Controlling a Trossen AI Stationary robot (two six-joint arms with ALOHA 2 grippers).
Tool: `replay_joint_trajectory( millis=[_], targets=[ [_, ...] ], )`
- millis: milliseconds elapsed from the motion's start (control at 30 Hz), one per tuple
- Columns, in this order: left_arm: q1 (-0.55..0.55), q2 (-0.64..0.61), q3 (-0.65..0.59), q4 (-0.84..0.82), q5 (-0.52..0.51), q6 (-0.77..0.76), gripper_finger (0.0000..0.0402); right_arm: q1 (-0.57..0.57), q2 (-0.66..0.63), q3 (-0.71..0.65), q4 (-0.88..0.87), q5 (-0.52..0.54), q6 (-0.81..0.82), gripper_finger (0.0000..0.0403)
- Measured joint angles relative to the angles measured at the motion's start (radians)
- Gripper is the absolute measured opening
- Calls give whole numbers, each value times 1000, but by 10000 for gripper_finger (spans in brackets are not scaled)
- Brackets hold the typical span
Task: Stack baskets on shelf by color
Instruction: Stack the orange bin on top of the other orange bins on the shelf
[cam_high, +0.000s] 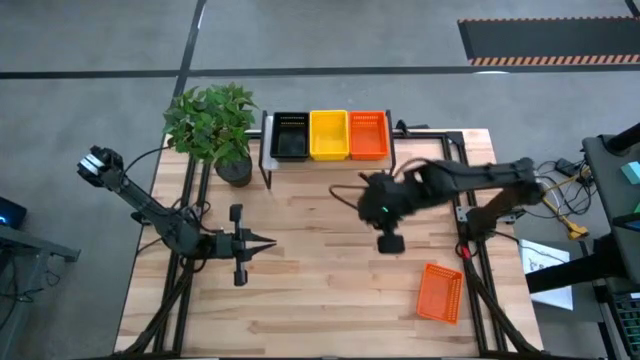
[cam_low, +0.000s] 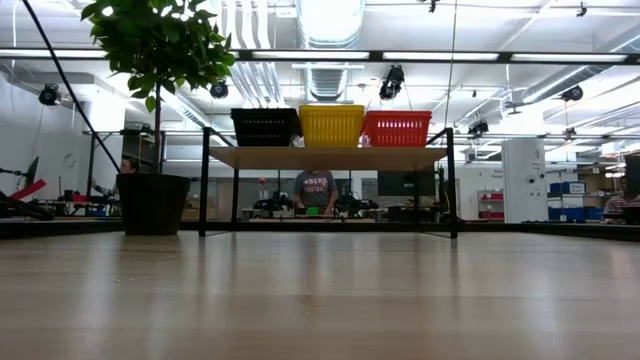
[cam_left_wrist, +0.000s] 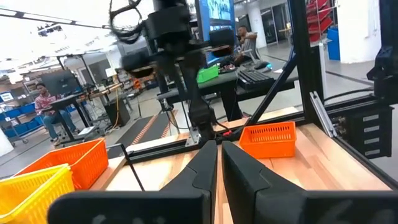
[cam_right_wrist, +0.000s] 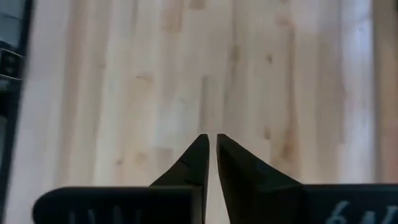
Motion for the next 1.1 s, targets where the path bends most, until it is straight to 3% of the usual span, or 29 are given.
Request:
replay_joint_trajectory(
  millis=[167, 433, 600, 800, 1000, 1100],
  targets=[
    [0, 1, -2, 5, 0, -2, 8, 128, -130, -234, 177, 83, 100, 13],
    [1, 1, -2, 54, 0, -29, 8, 289, -254, -514, 336, 95, 262, 11],
    [2, 21, 4, 99, 0, -35, 8, 370, -285, -610, 330, 77, 465, 11],
    [2, 109, 6, 230, 0, -19, 8, 489, -291, -679, 322, -57, 743, 11],
    [2, 195, 13, 358, 1, 8, 8, 651, -288, -756, 358, -39, 919, 11],
    [2, 225, 13, 411, 1, 8, 8, 737, -287, -804, 420, 63, 985, 14]
  ],
)
